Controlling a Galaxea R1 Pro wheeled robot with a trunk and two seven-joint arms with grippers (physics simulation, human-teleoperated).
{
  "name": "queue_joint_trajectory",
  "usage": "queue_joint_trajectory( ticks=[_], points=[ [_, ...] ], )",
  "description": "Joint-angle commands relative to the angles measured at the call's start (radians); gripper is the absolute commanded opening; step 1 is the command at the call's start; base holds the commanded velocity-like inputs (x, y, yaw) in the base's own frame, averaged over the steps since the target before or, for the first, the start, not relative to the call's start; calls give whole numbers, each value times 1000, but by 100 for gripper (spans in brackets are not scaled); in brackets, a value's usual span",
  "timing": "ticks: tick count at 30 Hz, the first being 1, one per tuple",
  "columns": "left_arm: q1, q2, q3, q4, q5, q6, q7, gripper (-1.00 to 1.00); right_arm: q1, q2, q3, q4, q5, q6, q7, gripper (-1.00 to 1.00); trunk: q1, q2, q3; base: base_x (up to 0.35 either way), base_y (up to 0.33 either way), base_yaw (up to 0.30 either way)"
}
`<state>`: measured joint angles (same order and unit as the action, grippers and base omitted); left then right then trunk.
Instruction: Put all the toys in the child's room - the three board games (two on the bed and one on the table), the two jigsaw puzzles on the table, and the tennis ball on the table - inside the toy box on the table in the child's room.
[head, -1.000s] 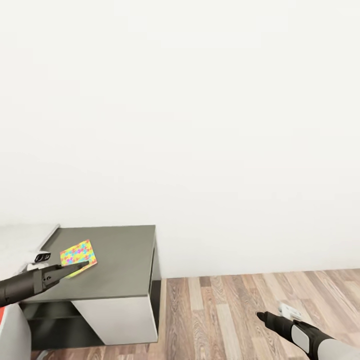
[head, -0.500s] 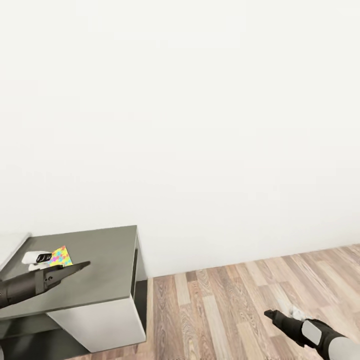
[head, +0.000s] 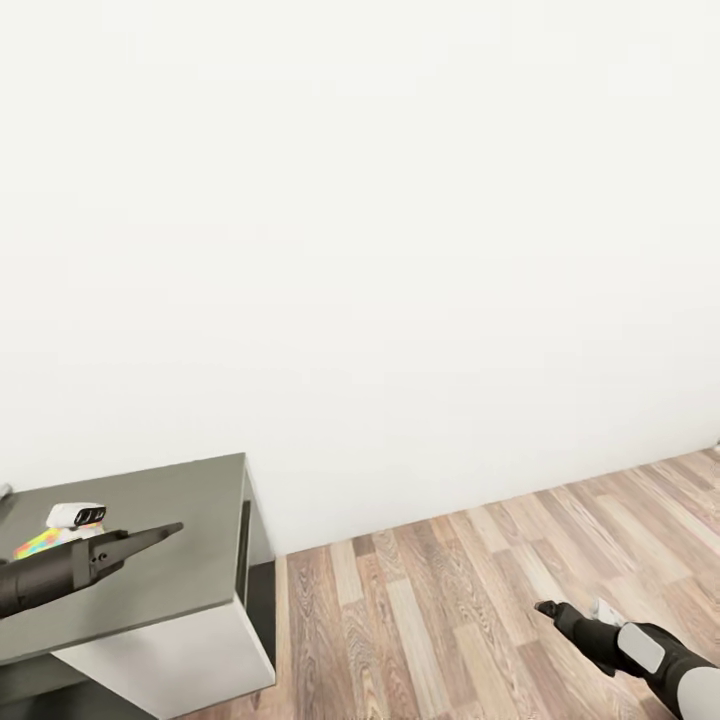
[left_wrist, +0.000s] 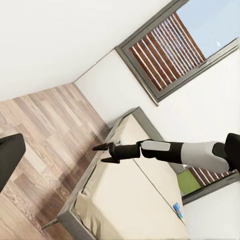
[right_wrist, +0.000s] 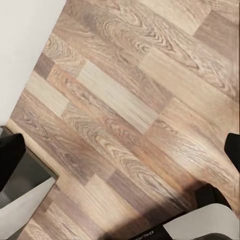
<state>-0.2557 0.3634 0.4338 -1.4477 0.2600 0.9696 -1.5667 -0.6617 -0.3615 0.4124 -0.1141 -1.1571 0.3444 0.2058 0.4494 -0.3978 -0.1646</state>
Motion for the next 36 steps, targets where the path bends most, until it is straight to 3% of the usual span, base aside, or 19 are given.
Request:
queue_joint_trajectory(
  ticks=[1,9,16,20,23,26,29,32,36],
  points=[
    [0,0,0,0,-1,11,-4,100,-1,-1,7,0,-6,-3,-2,100,1,-2,-3,0,0,-181],
    [0,-1,-8,0,-1,11,-4,100,-1,-8,8,-3,-7,-38,-14,100,1,-2,-14,0,0,-175],
    [0,-11,-78,0,-9,12,5,100,2,-19,17,-74,-1,-42,-11,100,1,-2,-24,0,0,-161],
    [-9,-33,-135,-5,-13,19,118,100,3,-23,22,-123,3,-42,-22,100,1,-2,-30,0,0,-145],
    [-26,-94,-198,-6,-16,23,295,100,4,-19,25,-142,13,-43,-63,100,1,-2,-34,0,0,-139],
    [-39,-135,-220,-6,-16,24,409,100,4,-15,26,-147,28,-45,-104,100,1,-2,-39,0,0,-136],
    [-52,-192,-240,-6,-15,27,567,100,4,-12,25,-151,55,-64,-161,100,1,-2,-43,0,0,-135],
    [-56,-216,-250,-5,-16,28,647,100,4,-11,25,-152,65,-79,-180,100,1,-2,-48,0,0,-135],
    [-58,-226,-255,-5,-16,30,691,100,4,-17,24,-162,69,-87,-183,100,1,-2,-54,0,0,-134]
  ],
)
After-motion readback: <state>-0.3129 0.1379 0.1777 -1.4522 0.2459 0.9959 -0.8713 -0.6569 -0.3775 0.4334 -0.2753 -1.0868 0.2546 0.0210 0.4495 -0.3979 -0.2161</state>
